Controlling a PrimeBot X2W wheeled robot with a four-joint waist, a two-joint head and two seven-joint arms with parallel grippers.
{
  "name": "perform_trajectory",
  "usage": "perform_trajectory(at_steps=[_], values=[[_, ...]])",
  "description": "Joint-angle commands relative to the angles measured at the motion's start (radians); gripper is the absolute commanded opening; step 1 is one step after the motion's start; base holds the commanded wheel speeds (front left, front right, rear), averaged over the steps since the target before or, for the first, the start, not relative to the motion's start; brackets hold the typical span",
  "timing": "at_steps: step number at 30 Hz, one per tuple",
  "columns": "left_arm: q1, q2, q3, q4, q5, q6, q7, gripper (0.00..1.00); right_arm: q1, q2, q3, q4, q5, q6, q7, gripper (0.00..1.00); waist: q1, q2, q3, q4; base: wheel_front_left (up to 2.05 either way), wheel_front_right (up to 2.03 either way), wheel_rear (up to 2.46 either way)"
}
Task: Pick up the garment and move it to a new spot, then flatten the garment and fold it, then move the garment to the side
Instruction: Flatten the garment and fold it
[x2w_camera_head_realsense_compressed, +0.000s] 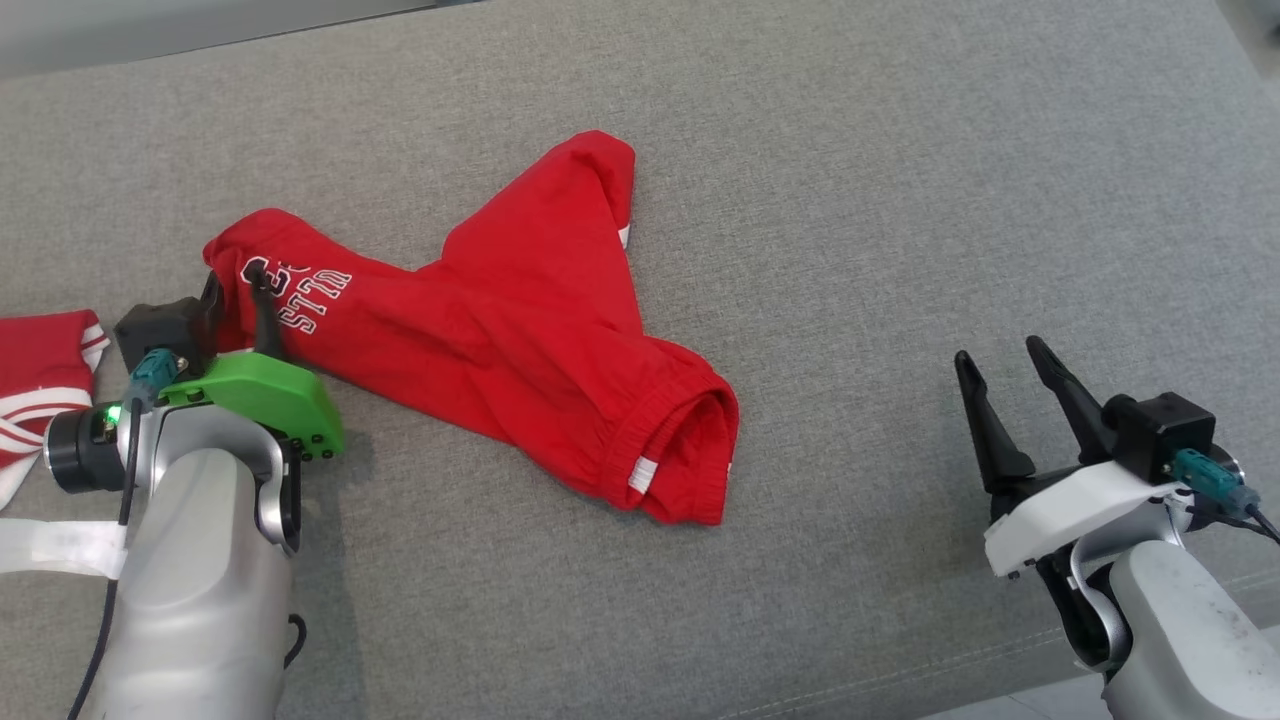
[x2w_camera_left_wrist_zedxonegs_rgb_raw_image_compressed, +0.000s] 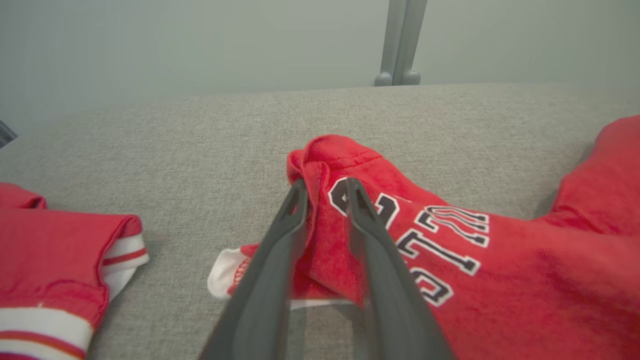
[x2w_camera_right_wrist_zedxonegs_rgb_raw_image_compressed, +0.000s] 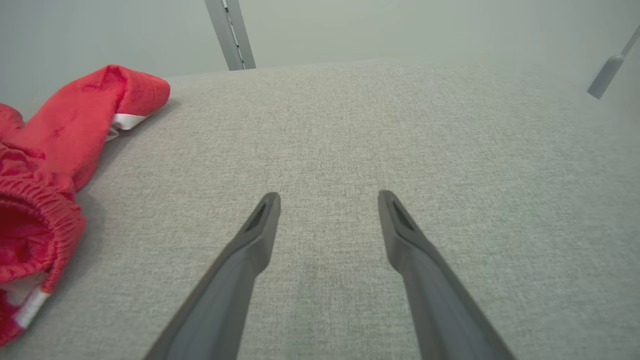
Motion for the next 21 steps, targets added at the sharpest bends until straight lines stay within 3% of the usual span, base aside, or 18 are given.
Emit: perform_trajectory(at_steps=[1, 10, 16, 21], values=[[0.004, -0.005, 0.001, 0.000, 0.003, -0.006, -0.001, 1.00, -0.006, 0.009, 0.012, -0.013, -0.002, -0.001, -0.003, 1.00, 0.0000, 0.0000, -0.004, 0.012, 0.00, 0.00, 0.00], [0.157, -0.082, 0.001, -0.193, 0.006, -0.033, -0.001, 1.00, 0.021, -0.006, 0.180, -0.031, 0.051, -0.001, -0.003, 1.00, 0.0000, 0.0000, -0.052, 0.137, 0.00, 0.00, 0.00], [0.268, -0.091, -0.047, -0.293, -0.027, -0.046, -0.001, 1.00, 0.037, -0.017, 0.300, -0.009, 0.113, -0.001, -0.003, 1.00, 0.0000, 0.0000, -0.097, 0.213, 0.00, 0.00, 0.00], [0.333, -0.091, -0.118, -0.329, -0.071, -0.031, -0.001, 1.00, 0.048, -0.019, 0.345, 0.017, 0.154, -0.001, -0.003, 1.00, 0.0000, 0.0000, -0.132, 0.257, 0.00, 0.00, 0.00]])
